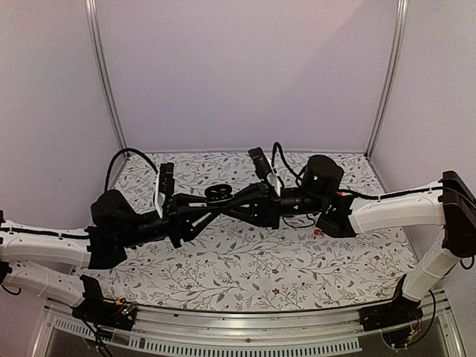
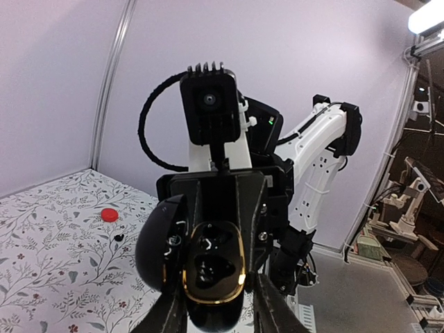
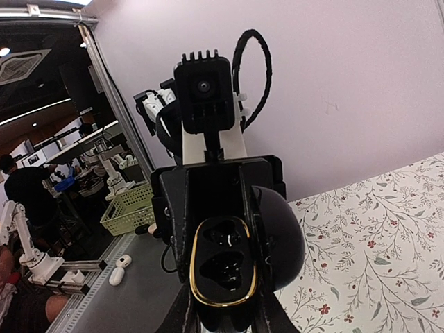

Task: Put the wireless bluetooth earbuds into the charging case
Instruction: Pass from the right arm to the left

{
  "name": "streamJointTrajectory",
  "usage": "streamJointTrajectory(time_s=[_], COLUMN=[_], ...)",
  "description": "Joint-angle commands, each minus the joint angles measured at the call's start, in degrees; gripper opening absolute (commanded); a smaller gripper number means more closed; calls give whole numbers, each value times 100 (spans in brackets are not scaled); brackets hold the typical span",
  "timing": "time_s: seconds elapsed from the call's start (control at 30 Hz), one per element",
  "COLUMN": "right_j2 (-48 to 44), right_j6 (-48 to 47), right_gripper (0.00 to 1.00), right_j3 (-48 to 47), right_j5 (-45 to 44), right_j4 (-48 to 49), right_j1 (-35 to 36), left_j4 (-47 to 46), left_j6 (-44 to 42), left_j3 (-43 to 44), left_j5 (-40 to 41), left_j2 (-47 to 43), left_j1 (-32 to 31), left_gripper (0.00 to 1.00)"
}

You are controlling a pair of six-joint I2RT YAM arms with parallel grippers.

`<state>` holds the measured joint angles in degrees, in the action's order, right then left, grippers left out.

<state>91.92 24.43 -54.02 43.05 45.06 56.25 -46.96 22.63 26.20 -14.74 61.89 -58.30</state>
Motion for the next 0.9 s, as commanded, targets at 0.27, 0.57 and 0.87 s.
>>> streamJointTrajectory(time_s=[0.27, 0.57, 0.87], right_j2=[72, 86, 48], right_j6=[36, 47, 26], right_gripper=[0, 9, 39], right_j3=[119, 165, 477], right_j5=[-107, -107, -42], right_j4=[258, 258, 275], right_j1=[35, 31, -93], left_j4=[-268, -173, 216], left_j6=[171, 161, 165], left_j3=[132, 83, -68], left_j5=[-53, -7, 160], left_j2=[153, 68, -246], left_j1=[-95, -99, -63], left_gripper=[18, 12, 5])
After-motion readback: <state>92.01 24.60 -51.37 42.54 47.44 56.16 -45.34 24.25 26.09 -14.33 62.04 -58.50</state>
